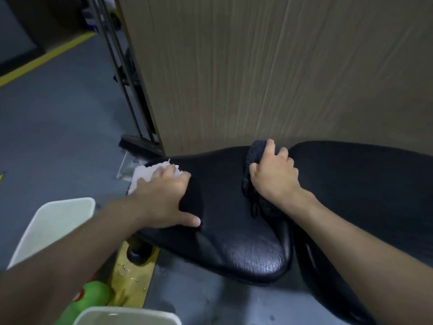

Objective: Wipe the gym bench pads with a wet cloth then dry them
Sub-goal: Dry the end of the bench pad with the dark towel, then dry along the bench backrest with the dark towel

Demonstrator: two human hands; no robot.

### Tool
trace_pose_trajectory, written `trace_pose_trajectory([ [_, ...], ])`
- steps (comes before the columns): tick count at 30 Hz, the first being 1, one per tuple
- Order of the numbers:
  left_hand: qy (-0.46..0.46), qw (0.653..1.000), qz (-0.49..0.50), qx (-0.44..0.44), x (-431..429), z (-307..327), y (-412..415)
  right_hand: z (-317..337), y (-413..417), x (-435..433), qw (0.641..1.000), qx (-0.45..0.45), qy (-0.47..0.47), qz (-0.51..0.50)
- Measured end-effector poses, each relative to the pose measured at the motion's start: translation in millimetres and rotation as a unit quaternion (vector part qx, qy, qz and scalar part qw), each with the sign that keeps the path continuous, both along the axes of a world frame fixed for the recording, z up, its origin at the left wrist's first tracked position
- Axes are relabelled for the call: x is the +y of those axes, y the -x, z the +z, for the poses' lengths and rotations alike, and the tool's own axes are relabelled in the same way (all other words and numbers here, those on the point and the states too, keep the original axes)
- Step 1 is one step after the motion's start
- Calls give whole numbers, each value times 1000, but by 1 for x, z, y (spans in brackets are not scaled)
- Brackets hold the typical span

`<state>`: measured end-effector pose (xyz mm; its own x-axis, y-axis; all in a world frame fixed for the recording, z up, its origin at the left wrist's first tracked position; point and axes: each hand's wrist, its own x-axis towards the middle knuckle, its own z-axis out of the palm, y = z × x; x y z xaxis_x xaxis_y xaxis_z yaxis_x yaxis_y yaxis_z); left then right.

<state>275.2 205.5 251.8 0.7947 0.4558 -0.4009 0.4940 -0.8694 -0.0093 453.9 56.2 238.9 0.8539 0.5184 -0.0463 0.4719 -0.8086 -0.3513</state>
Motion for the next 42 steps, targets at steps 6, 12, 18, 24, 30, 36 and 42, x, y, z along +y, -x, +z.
trace_pose_trajectory([
  [6, -39, 999, -12, 24, -9, 5, -3, 16, -59, 37, 990, 132, 45, 16],
  [12, 2, 997, 2, 77, -20, 14, -12, 15, -66, 57, 980, 89, 130, 123],
  [18, -14, 994, 1, 107, -20, 5, -15, 19, -44, 117, 923, 80, 204, 317],
  [24, -12, 992, 10, 126, -21, 7, -16, 10, -4, 166, 879, 184, 154, 412],
  [30, -21, 989, 22, 144, -24, 11, -19, 11, -17, 132, 896, 112, 132, 410],
  [36, -17, 994, 10, 112, -37, 28, -30, 26, -28, 60, 931, 4, 130, 340],
  [42, 104, 990, -20, -97, -92, 40, -74, 75, -36, -31, 978, 46, -61, 192],
])
